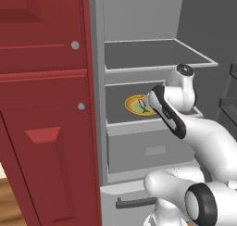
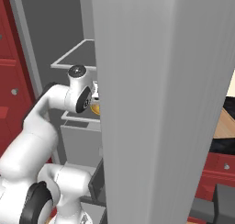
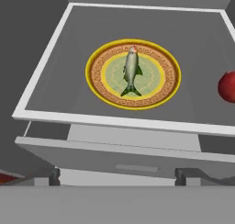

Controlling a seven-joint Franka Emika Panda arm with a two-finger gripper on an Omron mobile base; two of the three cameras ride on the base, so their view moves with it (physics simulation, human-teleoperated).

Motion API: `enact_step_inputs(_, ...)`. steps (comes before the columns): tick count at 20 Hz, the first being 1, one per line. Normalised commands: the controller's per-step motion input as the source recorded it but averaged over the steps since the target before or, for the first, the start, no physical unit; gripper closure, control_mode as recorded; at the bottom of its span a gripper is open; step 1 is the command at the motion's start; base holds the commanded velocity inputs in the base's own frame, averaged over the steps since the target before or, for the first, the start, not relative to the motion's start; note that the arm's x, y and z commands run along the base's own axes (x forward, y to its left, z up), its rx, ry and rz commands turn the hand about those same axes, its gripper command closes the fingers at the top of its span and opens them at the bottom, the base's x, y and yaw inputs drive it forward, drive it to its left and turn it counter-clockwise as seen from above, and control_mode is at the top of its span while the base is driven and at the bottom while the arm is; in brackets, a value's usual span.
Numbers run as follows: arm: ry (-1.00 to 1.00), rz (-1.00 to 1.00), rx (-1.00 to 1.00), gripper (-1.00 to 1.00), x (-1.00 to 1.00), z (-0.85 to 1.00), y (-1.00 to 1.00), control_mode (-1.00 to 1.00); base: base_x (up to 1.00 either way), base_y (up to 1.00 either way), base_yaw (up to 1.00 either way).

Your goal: Retrieve the fish from the fridge and place it on the cutting board.

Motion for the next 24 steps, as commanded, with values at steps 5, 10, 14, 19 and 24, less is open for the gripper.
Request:
enact_step_inputs(5,-0.01,-0.01,0.0,-1.0,0.21,-0.55,-0.04,-1.0,0.0,0.0,0.0)
enact_step_inputs(10,-0.02,-0.02,0.02,-1.0,0.18,-0.38,-0.09,-1.0,0.0,0.0,0.0)
enact_step_inputs(14,0.0,0.0,0.02,-1.0,0.29,-0.02,-0.07,-1.0,0.0,0.0,0.0)
enact_step_inputs(19,0.01,0.0,0.01,-1.0,0.23,0.0,0.0,-1.0,0.0,0.0,0.0)
enact_step_inputs(24,0.0,0.0,0.0,-1.0,0.27,-0.03,-0.02,-1.0,0.0,0.0,0.0)
